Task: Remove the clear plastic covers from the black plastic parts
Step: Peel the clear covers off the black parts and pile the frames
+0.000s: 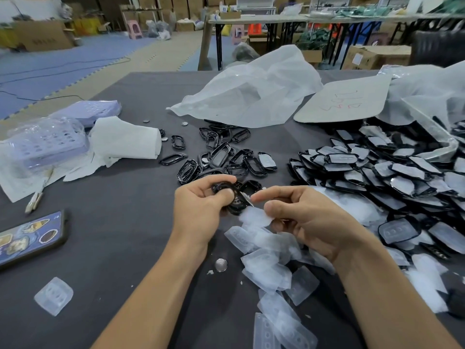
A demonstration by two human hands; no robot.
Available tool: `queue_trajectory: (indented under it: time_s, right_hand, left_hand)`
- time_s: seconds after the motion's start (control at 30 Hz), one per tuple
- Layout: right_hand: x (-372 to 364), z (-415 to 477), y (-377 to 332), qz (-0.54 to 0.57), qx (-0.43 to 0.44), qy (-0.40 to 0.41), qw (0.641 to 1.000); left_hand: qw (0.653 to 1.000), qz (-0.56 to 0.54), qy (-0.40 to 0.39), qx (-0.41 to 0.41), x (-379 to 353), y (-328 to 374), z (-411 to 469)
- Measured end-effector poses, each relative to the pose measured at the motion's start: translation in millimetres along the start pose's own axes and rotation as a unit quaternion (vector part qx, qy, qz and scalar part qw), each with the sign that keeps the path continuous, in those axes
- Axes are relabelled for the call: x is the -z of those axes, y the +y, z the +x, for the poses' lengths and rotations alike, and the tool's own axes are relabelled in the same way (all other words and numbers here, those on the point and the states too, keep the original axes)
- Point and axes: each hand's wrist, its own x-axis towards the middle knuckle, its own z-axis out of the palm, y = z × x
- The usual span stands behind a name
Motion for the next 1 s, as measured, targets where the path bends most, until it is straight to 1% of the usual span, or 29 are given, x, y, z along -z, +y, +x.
queue_trajectory:
  time_s: [0.1,0.2,0.3,0.33,0.43,0.53,0.63,0.7,0.8,0.93,1.0]
  right_hand:
    - [-1.5,1.3,0.8,0.002,0.015,0.018,1.0]
    - [-3.9,4.1,1.5,-0.008,0.038,0.066,0.997]
    - [-3.9,7.0,3.7,-0.04,0.076,0.134,0.987]
    - [-4.1,7.5,4.1,-0.049,0.085,0.145,0.985]
    - [-6.9,5.7,2.5,-0.076,0.095,0.132,0.984]
    - [-10.2,4.2,1.3,-0.085,0.102,0.111,0.985]
    - [-12.3,5.7,1.8,-0.022,0.089,0.129,0.987]
    - [-14.1,5.6,1.1,0.018,0.067,0.118,0.991]
    - [-19.4,6.2,3.4,0.004,0.057,0.115,0.992]
    - [-26.3,10.4,5.8,0.066,0.078,0.174,0.979]
    - [-25.8,12.8,6.4,0.092,0.083,0.192,0.974]
  left_hand:
    - [0.999,-0.027,0.003,0.043,1.8,3.5,0.1]
    - [0.996,-0.04,-0.005,0.078,3.8,6.1,-2.6]
    - [0.988,-0.058,-0.07,0.127,9.1,8.6,-1.3]
    - [0.984,-0.063,-0.096,0.139,10.3,9.1,-1.0]
    - [0.973,-0.051,-0.152,0.164,7.5,8.7,-2.3]
    - [0.969,-0.019,-0.176,0.171,2.7,7.5,-5.4]
    - [0.971,-0.044,-0.169,0.161,1.5,7.0,-6.1]
    - [0.97,-0.093,-0.152,0.162,1.1,7.1,-6.5]
    - [0.964,-0.153,-0.14,0.164,0.5,5.3,-5.8]
    - [0.962,-0.153,-0.151,0.166,-2.2,3.2,-6.4]
    - [0.966,-0.14,-0.136,0.171,-3.5,1.4,-6.5]
